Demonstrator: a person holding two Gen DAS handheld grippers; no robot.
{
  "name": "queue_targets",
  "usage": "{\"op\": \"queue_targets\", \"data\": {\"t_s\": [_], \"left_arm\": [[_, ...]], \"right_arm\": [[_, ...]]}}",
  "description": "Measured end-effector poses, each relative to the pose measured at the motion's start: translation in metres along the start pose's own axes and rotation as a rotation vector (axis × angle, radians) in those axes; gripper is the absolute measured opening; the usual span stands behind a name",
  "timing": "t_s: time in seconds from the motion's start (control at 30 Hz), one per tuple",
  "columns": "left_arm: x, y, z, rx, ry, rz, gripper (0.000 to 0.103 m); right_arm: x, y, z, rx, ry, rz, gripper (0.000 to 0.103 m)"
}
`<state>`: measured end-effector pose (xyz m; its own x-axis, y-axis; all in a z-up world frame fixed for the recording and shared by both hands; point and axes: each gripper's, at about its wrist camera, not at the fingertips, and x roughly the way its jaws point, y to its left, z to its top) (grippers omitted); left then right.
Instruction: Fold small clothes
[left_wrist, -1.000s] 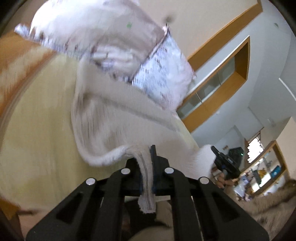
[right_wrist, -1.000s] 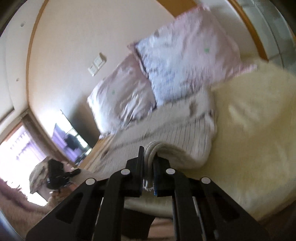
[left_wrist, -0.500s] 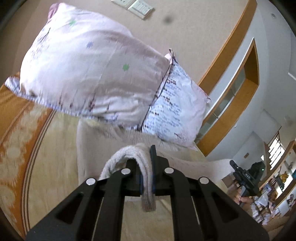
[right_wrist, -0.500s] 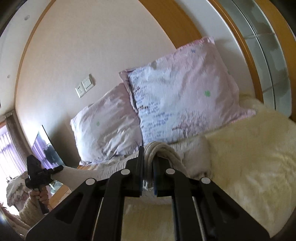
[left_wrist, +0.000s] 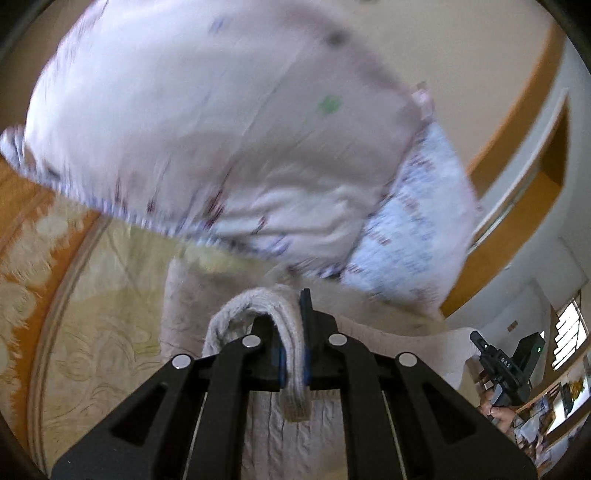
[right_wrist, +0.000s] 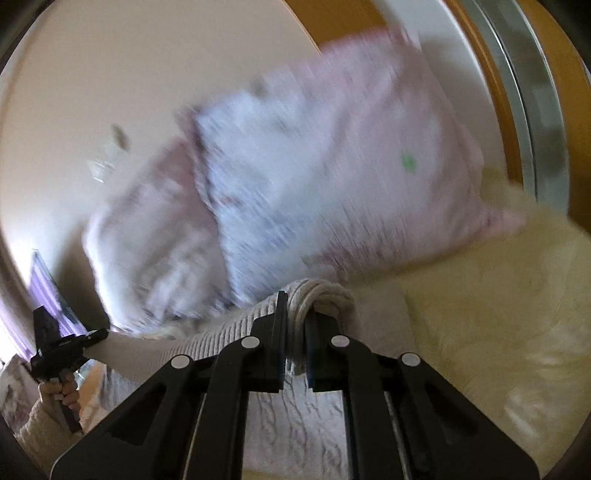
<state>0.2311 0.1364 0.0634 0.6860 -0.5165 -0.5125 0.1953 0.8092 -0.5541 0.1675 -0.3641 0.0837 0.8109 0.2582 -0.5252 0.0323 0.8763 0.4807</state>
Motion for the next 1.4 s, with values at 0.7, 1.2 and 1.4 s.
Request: {"op": "queue_targets", "data": {"t_s": [0.7,1.2,1.4], "left_arm": [[0.004,0.022,0.009,-0.076,-0.009,0.078,0.063],[-0.004,0.021,-0.043,0.059,0.12,0.187,0.056],[0.002,0.021,-0.051,0.073,0.147,0.207,0.046]], "right_arm": [[0.004,-0.019,0.011,0.096,0.036,-0.098,0.062],[-0.007,-0.033,-0.038,0.005,0.19,-0.159,0.042],[-0.001,-0.035,-0.044,-0.038,0.211,-0.184,0.036]]}}
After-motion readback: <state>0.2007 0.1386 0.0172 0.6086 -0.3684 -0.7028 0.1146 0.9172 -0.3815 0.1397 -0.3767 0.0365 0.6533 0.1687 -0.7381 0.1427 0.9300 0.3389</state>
